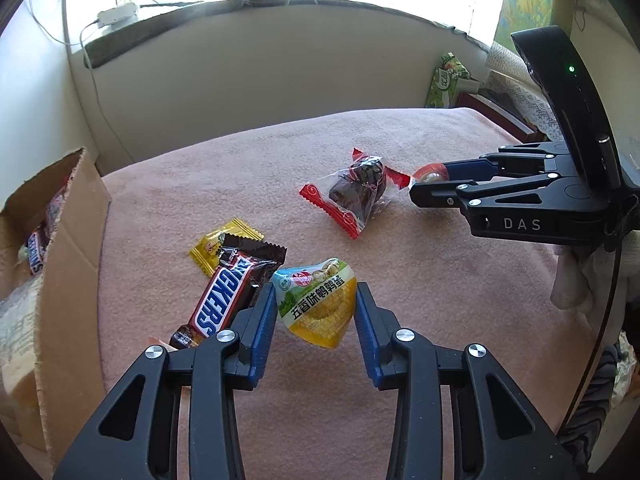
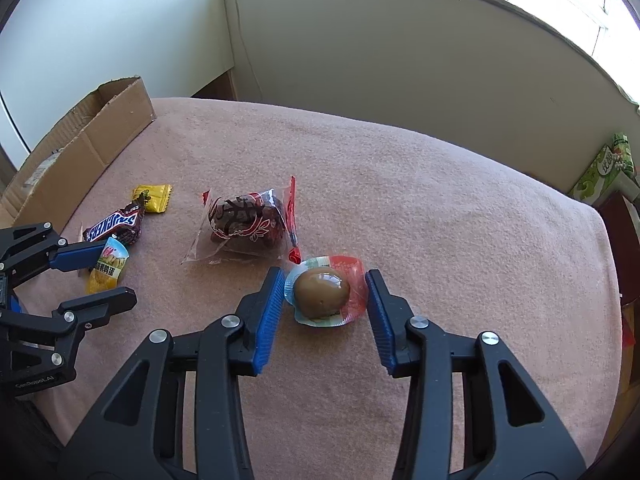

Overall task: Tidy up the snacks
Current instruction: 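Grasp the yellow round candy pouch with the left gripper while the right grasps the chocolate egg, then carry the pouch and chocolate egg into the box and open both grippers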

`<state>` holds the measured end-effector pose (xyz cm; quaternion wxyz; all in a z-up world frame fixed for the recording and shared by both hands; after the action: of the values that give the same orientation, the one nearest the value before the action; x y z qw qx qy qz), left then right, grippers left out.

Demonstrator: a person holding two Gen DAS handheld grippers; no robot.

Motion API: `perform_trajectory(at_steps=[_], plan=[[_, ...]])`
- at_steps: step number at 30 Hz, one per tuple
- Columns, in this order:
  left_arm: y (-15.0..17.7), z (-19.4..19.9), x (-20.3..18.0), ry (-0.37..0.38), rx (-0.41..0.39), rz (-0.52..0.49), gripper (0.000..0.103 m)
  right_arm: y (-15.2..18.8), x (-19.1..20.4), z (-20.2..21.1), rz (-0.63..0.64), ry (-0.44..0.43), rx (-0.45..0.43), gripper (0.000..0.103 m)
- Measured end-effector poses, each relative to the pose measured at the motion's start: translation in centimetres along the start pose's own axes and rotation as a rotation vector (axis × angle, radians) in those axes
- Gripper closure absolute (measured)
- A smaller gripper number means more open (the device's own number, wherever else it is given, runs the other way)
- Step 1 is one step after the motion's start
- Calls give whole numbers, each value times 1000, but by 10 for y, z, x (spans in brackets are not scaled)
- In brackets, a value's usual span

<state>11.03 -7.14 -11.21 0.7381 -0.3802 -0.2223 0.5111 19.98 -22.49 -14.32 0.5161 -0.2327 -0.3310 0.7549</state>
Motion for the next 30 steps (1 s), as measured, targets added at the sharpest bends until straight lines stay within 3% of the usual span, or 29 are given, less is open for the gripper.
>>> perform_trajectory(at_steps=[13,30], plan=[[-18,38,25,-32,-116,41,66,-16,15,45,8,-8,-69,60],[-18,87,114,-169,-225,191,66,-54,116,68,95,-187,-152,60]])
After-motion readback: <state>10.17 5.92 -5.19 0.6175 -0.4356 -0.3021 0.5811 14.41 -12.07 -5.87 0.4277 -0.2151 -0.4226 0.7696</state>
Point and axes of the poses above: each gripper's, at about its wrist camera, not at the fingertips, and z roughly against the way its jaws point, x to its left, y to its underside, the point moved 3 cm from there along -z, roughly the way its jaws point, and after that the axes turned 12 degrees about -x, right-handed, at the moved point
